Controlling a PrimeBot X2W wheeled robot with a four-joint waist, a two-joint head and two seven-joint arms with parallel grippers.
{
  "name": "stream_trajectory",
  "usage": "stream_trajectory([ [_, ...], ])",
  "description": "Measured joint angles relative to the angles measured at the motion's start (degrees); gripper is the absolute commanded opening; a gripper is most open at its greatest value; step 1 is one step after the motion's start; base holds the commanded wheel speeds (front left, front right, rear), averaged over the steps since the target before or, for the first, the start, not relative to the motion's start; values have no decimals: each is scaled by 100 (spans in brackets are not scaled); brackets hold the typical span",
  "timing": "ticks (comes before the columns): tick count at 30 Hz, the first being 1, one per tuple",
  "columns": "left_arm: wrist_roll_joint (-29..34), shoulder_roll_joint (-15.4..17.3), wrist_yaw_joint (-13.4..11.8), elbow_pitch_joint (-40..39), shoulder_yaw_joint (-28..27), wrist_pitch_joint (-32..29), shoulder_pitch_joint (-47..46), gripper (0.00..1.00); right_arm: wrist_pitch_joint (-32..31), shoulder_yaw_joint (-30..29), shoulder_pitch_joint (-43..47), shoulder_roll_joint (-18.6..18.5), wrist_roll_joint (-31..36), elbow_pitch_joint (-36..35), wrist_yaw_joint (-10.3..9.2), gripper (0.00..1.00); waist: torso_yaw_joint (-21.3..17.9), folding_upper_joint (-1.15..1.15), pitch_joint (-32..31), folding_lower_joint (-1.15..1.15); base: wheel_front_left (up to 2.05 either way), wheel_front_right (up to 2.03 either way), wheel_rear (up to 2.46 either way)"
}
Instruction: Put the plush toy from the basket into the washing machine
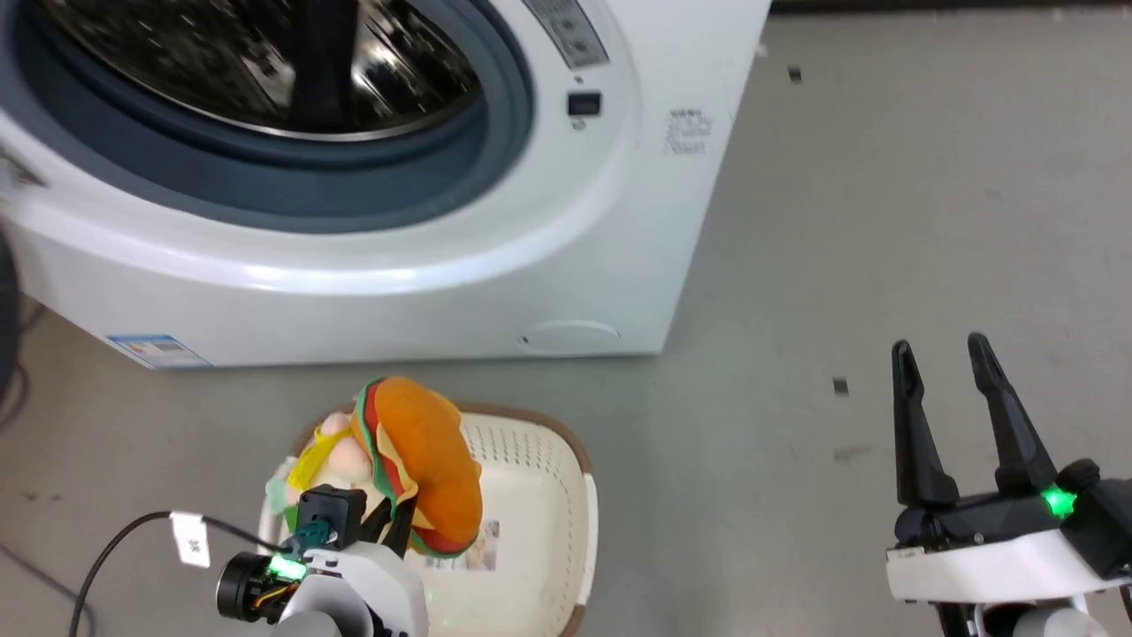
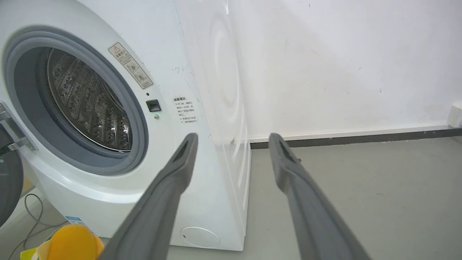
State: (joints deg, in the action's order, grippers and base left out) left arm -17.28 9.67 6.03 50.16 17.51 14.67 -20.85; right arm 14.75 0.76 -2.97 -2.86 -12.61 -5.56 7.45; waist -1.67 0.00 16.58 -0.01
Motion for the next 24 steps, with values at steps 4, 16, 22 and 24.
stream_trajectory([
  [4, 124, 54, -109, -905, -143, 0, 384, 0, 0, -40, 144, 0, 0, 20, 0, 100, 142, 0, -322, 0, 0, 0, 0],
  [16, 354, 333, -292, -3357, -720, 0, 1021, 0, 0, -20, 244, 0, -8, -12, 0, 100, 172, 0, -528, 0, 0, 0, 0],
  [22, 383, 619, -309, -4058, -848, -305, 620, 0, 0, 10, 231, 0, -9, -73, 0, 100, 20, 0, -226, 0, 0, 0, 0],
  [24, 290, 700, -309, -4231, -942, -646, 314, 0, 0, 23, 188, 0, -10, -101, 0, 100, -40, 0, -79, 0, 0, 0, 0],
])
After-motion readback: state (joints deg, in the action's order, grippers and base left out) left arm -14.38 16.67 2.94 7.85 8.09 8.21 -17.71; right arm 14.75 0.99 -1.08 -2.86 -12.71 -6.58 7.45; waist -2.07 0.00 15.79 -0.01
